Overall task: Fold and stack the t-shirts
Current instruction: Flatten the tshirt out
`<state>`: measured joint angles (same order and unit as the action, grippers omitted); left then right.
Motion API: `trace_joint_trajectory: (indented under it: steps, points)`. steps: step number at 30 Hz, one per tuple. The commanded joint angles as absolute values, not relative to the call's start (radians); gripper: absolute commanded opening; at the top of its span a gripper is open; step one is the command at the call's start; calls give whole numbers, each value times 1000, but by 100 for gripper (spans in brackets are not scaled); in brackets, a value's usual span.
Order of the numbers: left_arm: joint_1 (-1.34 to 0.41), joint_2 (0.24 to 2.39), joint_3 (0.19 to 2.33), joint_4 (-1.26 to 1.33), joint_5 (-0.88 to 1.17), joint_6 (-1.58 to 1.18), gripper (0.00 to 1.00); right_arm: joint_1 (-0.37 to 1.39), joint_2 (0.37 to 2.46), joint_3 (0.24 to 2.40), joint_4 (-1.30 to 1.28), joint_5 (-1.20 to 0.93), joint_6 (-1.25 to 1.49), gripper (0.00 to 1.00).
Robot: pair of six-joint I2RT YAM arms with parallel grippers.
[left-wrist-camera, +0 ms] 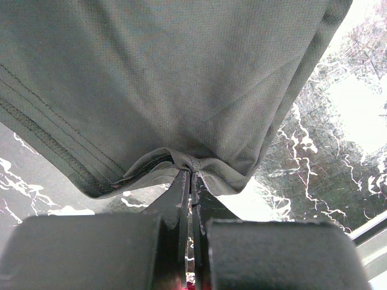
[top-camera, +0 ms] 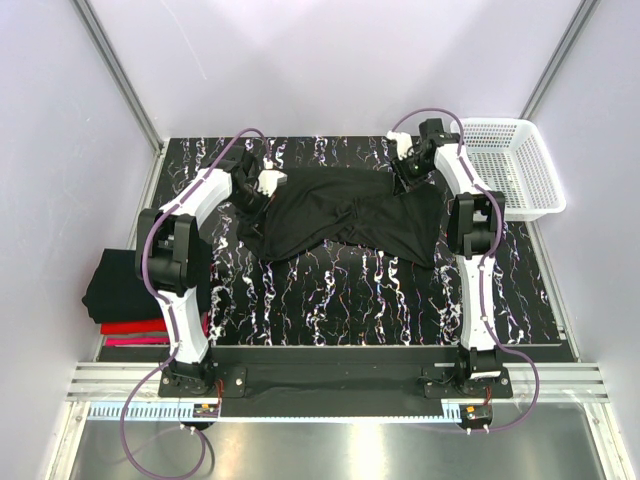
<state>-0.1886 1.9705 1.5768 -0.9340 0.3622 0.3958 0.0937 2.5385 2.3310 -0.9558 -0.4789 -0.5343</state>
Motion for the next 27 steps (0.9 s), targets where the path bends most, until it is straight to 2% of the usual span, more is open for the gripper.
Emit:
trace_joint_trajectory:
  steps: [1, 6, 13, 20, 27]
  points:
    - [-192, 1960, 1598, -925, 353, 408, 0, 97, 2568, 2372, -951, -463, -549, 35]
    - [-192, 1959, 1592, -925, 344, 408, 0, 97, 2580, 2391, -953, -463, -552, 31]
    - [-196, 1967, 1598, -927, 337, 410, 0, 97, 2562, 2395, -953, -476, -549, 19]
    - [-199, 1973, 1609, -925, 337, 411, 0, 98, 2543, 2395, -951, -486, -554, 0]
    - [-193, 1936, 1641, -927, 279, 452, 0, 97, 2351, 2391, -953, -485, -560, 0]
